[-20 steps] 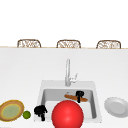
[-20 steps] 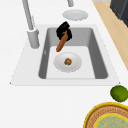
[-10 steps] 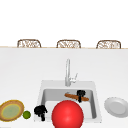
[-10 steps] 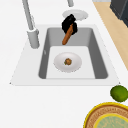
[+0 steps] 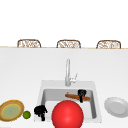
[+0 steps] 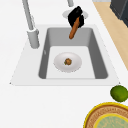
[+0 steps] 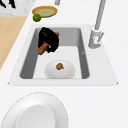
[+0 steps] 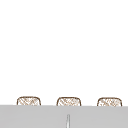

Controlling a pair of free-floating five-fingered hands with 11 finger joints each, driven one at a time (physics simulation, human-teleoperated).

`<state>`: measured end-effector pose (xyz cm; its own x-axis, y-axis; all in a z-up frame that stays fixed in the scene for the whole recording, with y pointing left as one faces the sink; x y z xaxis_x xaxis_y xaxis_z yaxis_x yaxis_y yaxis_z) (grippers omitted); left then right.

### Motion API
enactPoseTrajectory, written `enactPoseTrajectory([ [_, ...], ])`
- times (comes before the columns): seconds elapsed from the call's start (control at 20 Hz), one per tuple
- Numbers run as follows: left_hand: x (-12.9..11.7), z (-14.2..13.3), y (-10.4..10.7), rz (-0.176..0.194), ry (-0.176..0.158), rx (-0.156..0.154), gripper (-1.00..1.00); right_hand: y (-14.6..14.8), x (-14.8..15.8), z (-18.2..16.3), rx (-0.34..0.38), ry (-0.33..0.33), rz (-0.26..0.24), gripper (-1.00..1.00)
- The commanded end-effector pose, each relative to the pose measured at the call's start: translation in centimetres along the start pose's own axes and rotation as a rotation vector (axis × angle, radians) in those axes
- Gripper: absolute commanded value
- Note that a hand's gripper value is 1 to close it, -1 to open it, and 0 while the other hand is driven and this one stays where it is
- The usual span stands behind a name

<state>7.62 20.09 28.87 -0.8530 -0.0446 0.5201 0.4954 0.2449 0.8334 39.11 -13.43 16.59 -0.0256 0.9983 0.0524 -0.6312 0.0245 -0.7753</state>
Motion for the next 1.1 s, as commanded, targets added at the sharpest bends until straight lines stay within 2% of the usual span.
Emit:
enactPoseTrajectory([
  [0.0,0.0,0.0,0.0,0.000,0.000,0.000,0.00,-0.4,0.0,2.1,-0.017,-0.020,0.111,1.00],
  [0.45,0.0,0.0,0.0,0.000,0.000,0.000,0.00,-0.6,-0.3,6.0,0.004,-0.033,0.106,1.00],
  [0.7,0.0,0.0,0.0,0.000,0.000,0.000,0.00,-0.9,-0.5,8.4,-0.008,-0.025,0.114,1.00],
  [1.05,0.0,0.0,0.0,0.000,0.000,0.000,0.00,-3.4,-2.6,13.3,-0.052,-0.031,0.064,1.00],
])
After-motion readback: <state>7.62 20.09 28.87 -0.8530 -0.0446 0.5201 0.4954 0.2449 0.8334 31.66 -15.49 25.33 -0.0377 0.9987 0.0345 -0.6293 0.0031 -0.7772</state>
